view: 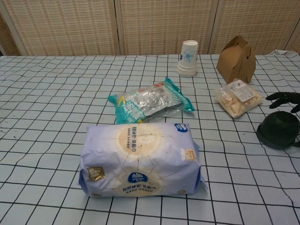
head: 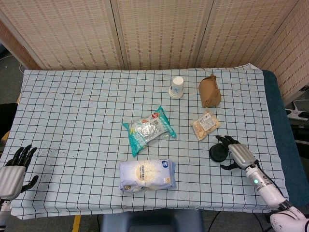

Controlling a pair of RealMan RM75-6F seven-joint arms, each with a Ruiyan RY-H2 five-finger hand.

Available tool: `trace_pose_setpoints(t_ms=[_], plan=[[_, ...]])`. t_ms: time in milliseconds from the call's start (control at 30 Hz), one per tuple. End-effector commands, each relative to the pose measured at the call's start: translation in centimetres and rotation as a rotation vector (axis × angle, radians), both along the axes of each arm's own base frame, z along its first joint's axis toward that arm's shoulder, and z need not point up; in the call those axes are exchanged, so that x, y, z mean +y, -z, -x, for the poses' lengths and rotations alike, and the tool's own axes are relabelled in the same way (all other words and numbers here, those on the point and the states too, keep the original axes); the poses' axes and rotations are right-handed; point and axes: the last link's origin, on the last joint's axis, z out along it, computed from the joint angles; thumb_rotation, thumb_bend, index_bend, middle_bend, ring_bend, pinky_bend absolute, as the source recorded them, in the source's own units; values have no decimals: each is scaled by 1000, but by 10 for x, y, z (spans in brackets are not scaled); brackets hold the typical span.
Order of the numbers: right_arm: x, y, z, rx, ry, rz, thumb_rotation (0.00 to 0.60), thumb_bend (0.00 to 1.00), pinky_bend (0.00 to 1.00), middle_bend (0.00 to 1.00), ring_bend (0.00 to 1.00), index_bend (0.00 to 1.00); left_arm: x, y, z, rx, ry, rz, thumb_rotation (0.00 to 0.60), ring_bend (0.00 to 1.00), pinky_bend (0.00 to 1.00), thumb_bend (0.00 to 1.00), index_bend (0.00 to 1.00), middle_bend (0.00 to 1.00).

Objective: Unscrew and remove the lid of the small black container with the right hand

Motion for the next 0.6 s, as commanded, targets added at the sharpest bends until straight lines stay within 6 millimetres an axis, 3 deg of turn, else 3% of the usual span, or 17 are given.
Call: trace_pose_setpoints(t_ms=[33,600], plan=[[-4,5,-1,10,10,-11,600,77,159,102,0,0,0,0,0,-1,2,-2,600,0,334,303,41,0],[-17,25,4,74,58,-45,600,77,170,111,2,2,-1,-2,0,-3,2,-7,600,0,334,304,41,0]])
